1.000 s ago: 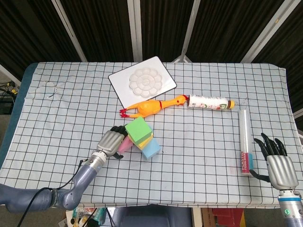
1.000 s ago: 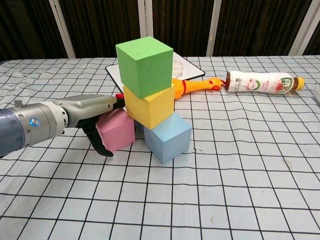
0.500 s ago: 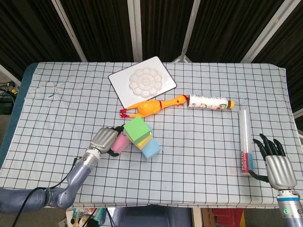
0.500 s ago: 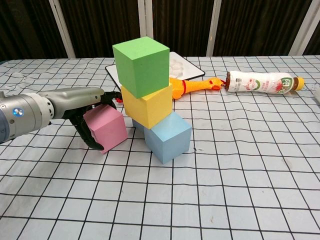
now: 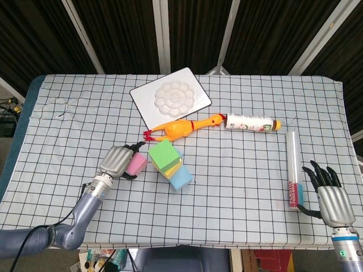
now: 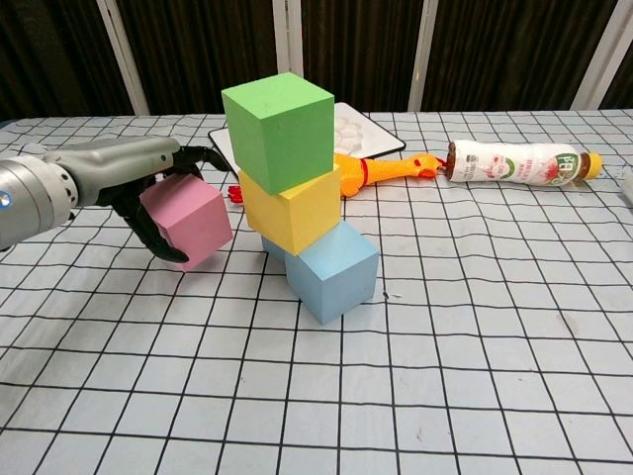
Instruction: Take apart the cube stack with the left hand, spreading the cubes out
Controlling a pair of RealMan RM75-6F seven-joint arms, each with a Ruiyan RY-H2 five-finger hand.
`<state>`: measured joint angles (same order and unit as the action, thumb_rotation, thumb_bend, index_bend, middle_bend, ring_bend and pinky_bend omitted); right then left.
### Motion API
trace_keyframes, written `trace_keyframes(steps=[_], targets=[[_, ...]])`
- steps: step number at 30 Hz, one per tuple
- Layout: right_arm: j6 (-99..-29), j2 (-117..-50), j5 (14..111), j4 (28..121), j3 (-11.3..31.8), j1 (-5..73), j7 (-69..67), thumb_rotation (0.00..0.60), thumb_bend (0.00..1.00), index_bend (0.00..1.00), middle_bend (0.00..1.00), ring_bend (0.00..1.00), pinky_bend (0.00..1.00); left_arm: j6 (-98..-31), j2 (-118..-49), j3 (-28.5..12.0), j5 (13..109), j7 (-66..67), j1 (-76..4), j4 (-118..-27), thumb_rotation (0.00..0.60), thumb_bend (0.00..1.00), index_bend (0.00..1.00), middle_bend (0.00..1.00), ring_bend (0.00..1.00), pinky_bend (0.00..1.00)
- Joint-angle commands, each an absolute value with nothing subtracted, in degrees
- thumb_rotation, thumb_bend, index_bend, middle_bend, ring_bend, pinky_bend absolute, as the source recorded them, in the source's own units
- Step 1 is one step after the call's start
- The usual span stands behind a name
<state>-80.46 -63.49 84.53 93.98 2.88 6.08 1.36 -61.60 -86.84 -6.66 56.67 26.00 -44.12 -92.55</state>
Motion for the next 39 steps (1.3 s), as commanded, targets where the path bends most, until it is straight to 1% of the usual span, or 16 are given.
trace_keyframes(steps=[1,8,12,16,21,27,32,35,38,39], targets=[[-80.5,-63.4,84.5,94.0,2.9,6.0,1.2,0.6,0.03,0.14,0.03,0.13,0.05,-62.6,-85.2,-5.9,58.4,26.2,-43.2,-93.2,0.6,0.31,0.14,0.4,0.49,0.51],[-80.6,-63.3,84.7,93.9,2.8,6.0,0.7,0.6,0.03,0.14,0.03,0.13,0.05,-66.2,-78.5,-2.4,62.8,28.6,-39.9,-97.0,0.6,0.31,0.16,0.4,0.49,0.51],[-80.7,-63.2,84.6,94.0,2.9,6.0,0.5,0.6,0.03,0.14,0.03,0.13,0.05,-67.7,-74.9,-0.3,65.8,26.3,-37.3,-96.7,0.6,0.31,0.15,0.39,0.49,0.51],[-80.9,-63.3,84.8,93.9,2.8,5.9,0.5,0.6,0.03,0.14,0.03,0.13,0.05,-67.2,-72.1,1.3,67.2,22.9,-35.1,-95.2,0.6,0.3,0.14,0.38,0.48,0.5],[-80.8,-63.5,85.0,93.9,2.8,6.0,0.7,0.6,0.03,0.14,0.03,0.13,0.05,-65.4,-71.8,2.7,70.7,16.8,-33.6,-91.8,0.6,0.3,0.13,0.38,0.47,0.5],[-81.3,-63.5,85.2,93.7,2.8,5.8,0.4,0.6,0.03,0.14,0.03,0.13,0.05,-64.3,-74.0,3.6,74.7,9.9,-32.0,-85.6,0.6,0.29,0.12,0.35,0.45,0.49],[-81.8,-63.7,85.4,93.2,2.9,5.7,-0.2,0.6,0.03,0.14,0.03,0.13,0.05,-61.8,-75.1,3.7,74.7,7.8,-31.5,-82.5,0.6,0.27,0.09,0.3,0.39,0.46],[-81.9,-63.7,85.5,93.2,2.9,5.7,-0.4,0.6,0.03,0.14,0.03,0.13,0.05,-60.6,-75.2,3.6,74.5,7.4,-31.4,-81.9,0.6,0.26,0.08,0.26,0.34,0.42],[-82.1,-63.7,85.5,93.2,3.0,5.6,-0.4,0.6,0.03,0.14,0.03,0.13,0.05,-59.4,-74.8,3.6,74.6,7.9,-31.5,-82.1,0.6,0.22,0.05,0.18,0.23,0.33],[-82.1,-63.7,85.4,93.2,3.0,5.6,-0.4,0.6,0.03,0.14,0.03,0.13,0.05,-59.1,-74.5,3.5,74.5,8.2,-31.5,-82.3,0.6,0.19,0.04,0.14,0.16,0.28]])
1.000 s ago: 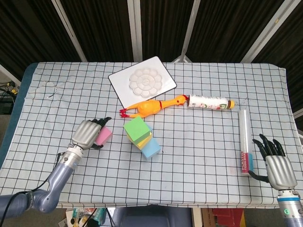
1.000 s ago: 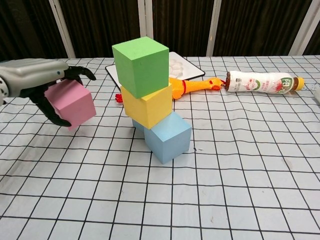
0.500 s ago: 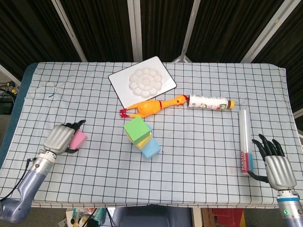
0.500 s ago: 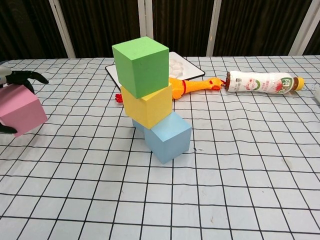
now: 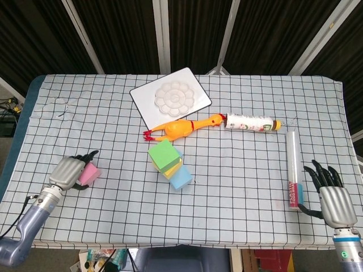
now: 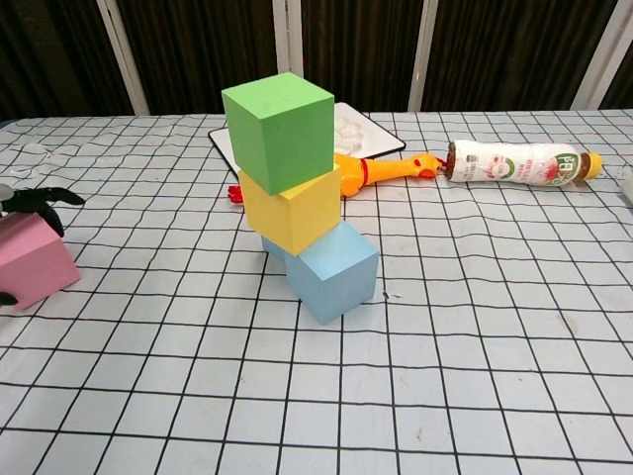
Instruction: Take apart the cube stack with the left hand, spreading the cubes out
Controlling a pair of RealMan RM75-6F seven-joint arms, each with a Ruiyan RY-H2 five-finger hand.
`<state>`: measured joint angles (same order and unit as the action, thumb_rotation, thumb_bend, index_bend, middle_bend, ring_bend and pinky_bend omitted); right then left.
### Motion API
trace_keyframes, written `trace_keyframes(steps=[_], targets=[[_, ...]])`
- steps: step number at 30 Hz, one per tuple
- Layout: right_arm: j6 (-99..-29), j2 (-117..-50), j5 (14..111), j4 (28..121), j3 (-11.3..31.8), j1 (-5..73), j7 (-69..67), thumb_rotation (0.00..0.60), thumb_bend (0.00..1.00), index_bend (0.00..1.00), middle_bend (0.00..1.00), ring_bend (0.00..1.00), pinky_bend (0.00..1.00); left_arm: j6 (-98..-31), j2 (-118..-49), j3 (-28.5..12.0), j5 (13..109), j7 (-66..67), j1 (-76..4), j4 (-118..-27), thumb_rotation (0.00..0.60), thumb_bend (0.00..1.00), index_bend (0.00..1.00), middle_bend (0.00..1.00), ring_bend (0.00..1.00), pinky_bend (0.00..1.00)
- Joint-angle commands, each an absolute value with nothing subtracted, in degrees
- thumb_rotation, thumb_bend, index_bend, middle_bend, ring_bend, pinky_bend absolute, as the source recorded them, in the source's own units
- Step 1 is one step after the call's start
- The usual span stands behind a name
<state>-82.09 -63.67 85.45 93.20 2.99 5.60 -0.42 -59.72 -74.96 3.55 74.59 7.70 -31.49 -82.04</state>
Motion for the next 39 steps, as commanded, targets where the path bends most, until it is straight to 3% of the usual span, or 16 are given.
trace_keyframes(steps=[1,4,13,17,24,32,39], targets=[[-82.1,-63.7,85.4,93.2,3.0,5.6,-0.4,0.6,0.03,0.14,0.03,0.13,0.05,-58.8,-74.2,3.5,74.5,8.5,-31.5,-82.6,0.6,0.16,0.02,0.09,0.09,0.23],[-82.1,-63.7,85.3,93.2,3.1,5.6,-0.4,0.6,0.03,0.14,0.03,0.13,0.05,-58.1,-73.1,3.3,74.6,8.8,-31.7,-84.0,0.6,0.08,0.0,0.01,0.0,0.14],[-81.9,-63.5,84.9,93.3,3.2,5.6,-0.7,0.6,0.03,0.14,0.03,0.13,0.05,-57.3,-64.3,1.3,75.5,2.9,-32.0,-95.3,0.6,0.04,0.0,0.0,0.0,0.1],[-82.1,-63.6,84.9,93.2,3.3,5.6,-0.7,0.6,0.03,0.14,0.03,0.13,0.06,-60.4,-62.2,-1.5,75.1,3.3,-31.9,-98.2,0.6,0.04,0.0,0.0,0.0,0.09],[-82.7,-63.7,85.1,93.2,3.4,5.4,-0.5,0.6,0.03,0.14,0.03,0.13,0.05,-57.2,-66.6,-6.2,72.0,4.4,-36.2,-97.5,0.6,0.04,0.0,0.0,0.0,0.07],[-82.6,-64.2,84.7,92.8,3.7,5.5,0.0,0.6,0.03,0.14,0.03,0.13,0.05,-54.1,-79.1,-10.1,62.3,15.0,-42.3,-90.3,0.6,0.04,0.0,0.0,0.0,0.01],[-83.1,-64.4,85.1,93.1,3.6,5.3,0.7,0.6,0.03,0.14,0.03,0.13,0.05,-53.3,-87.0,-11.2,62.0,14.7,-45.0,-84.6,0.6,0.04,0.0,0.0,0.0,0.01]])
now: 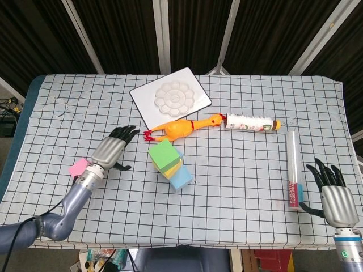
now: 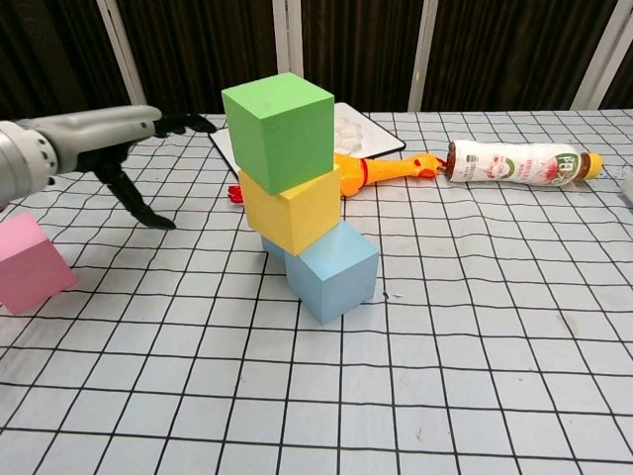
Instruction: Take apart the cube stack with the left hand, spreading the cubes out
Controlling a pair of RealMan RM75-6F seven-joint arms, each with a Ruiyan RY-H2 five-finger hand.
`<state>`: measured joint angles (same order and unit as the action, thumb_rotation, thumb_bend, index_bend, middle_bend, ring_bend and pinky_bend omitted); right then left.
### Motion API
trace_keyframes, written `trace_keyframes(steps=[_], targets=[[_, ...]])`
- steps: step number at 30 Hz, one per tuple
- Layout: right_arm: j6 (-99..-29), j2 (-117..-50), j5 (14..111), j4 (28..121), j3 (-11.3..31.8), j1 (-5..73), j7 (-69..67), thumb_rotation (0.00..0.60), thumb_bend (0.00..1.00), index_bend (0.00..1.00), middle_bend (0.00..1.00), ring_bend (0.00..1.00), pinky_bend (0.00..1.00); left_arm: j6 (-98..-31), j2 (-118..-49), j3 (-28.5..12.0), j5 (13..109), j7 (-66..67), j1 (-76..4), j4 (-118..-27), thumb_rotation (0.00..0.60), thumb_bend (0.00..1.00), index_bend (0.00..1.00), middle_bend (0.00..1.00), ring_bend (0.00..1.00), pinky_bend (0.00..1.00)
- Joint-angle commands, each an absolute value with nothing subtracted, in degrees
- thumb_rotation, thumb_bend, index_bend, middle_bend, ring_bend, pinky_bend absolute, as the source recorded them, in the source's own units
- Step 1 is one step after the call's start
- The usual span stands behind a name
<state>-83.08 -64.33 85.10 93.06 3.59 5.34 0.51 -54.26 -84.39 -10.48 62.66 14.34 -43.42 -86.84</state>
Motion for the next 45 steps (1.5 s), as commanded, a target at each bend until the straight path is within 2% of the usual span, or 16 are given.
trace_keyframes(steps=[1,29,34,38,40,43,45], targets=[[-83.1,-64.4,85.1,93.1,3.6,5.4,0.8,0.6,0.03,0.14,0.03,0.13,0.05,-53.2,-87.7,-11.2,62.0,15.0,-45.3,-84.1,0.6,0.04,0.0,0.0,0.0,0.01],[-81.7,-64.0,84.6,93.5,3.3,5.6,1.0,0.6,0.03,0.14,0.03,0.13,0.05,-49.6,-101.6,-14.5,61.4,13.2,-52.1,-72.3,0.6,0.02,0.0,0.0,0.0,0.01],[-81.6,-64.1,84.0,93.7,3.5,5.6,1.4,0.6,0.02,0.14,0.03,0.13,0.05,-48.3,-104.4,-15.0,60.7,14.2,-54.0,-69.7,0.6,0.04,0.0,0.02,0.01,0.04],[-81.5,-64.1,83.9,93.7,3.5,5.6,1.4,0.6,0.03,0.14,0.03,0.13,0.05,-48.6,-106.4,-15.0,61.2,14.8,-54.9,-68.2,0.6,0.11,0.02,0.14,0.17,0.19],[-81.6,-64.1,84.0,93.7,3.5,5.6,1.3,0.6,0.03,0.14,0.03,0.13,0.05,-49.4,-107.6,-14.8,62.1,14.8,-55.1,-67.4,0.6,0.21,0.06,0.25,0.32,0.32],[-81.6,-64.1,84.2,93.6,3.4,5.7,1.1,0.6,0.03,0.14,0.03,0.13,0.05,-51.5,-108.9,-14.4,64.0,15.3,-55.1,-66.2,0.6,0.32,0.11,0.35,0.49,0.5],[-81.5,-64.0,84.3,93.6,3.4,5.7,0.9,0.6,0.03,0.14,0.03,0.13,0.05,-53.4,-109.4,-14.2,65.4,15.5,-54.9,-65.4,0.6,0.35,0.13,0.39,0.56,0.57]])
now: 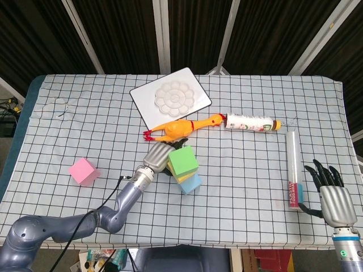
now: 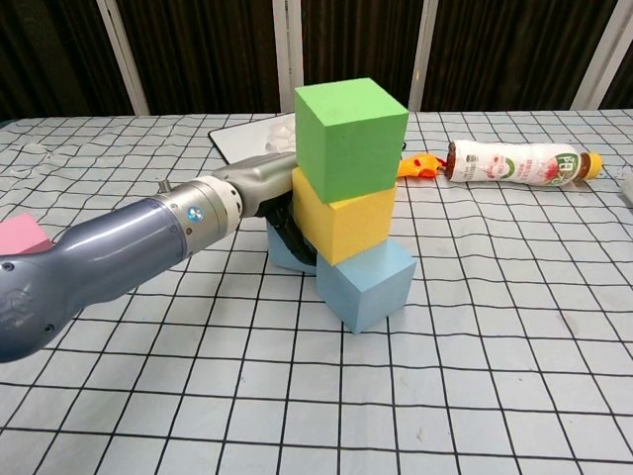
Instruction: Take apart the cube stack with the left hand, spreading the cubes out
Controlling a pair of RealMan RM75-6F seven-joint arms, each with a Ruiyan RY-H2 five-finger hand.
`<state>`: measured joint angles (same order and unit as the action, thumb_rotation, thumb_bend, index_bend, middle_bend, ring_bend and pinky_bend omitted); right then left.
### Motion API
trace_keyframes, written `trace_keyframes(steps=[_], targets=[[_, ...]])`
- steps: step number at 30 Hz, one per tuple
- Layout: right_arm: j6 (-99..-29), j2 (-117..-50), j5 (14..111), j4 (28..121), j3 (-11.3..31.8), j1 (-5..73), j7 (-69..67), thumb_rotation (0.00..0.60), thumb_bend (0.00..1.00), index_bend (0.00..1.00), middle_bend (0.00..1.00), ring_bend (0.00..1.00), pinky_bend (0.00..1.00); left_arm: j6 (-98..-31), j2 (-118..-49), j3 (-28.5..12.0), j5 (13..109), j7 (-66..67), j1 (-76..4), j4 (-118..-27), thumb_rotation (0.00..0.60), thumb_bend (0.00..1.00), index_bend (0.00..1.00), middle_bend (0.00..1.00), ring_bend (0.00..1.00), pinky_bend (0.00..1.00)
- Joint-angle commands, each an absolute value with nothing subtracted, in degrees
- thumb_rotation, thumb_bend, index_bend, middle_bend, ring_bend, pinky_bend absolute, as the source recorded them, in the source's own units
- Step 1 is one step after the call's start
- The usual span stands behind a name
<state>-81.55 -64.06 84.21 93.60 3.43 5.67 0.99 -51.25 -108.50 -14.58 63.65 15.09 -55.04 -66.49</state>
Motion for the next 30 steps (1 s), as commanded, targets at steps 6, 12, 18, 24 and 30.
trace_keyframes(steps=[6,12,18,24,30], targets=[[-81.5,-63.8,84.4,93.5,3.3,5.6,0.4,0.6,0.03,0.14,0.03,0.13,0.05,-57.4,-107.7,-14.9,67.1,15.2,-53.4,-68.0,0.6,0.37,0.13,0.4,0.6,0.65],[-81.4,-63.6,85.0,93.7,2.7,5.4,-0.1,0.6,0.03,0.14,0.03,0.13,0.05,-60.5,-100.5,-15.0,67.6,15.8,-50.0,-76.0,0.6,0.37,0.13,0.4,0.61,0.65],[-81.1,-63.8,84.7,93.9,2.9,5.7,0.2,0.6,0.03,0.14,0.03,0.13,0.05,-65.5,-92.6,-12.5,72.4,16.3,-45.9,-79.7,0.6,0.37,0.14,0.4,0.6,0.65],[-80.5,-64.0,84.6,94.0,2.8,5.9,1.1,0.6,0.03,0.14,0.03,0.13,0.05,-70.2,-88.8,-9.7,78.1,14.5,-42.7,-75.3,0.6,0.37,0.13,0.4,0.6,0.64],[-80.3,-64.3,84.6,94.0,2.7,6.1,1.6,0.6,0.03,0.14,0.03,0.13,0.05,-72.3,-87.5,-6.8,82.3,11.6,-40.6,-68.3,0.6,0.35,0.13,0.4,0.59,0.63]])
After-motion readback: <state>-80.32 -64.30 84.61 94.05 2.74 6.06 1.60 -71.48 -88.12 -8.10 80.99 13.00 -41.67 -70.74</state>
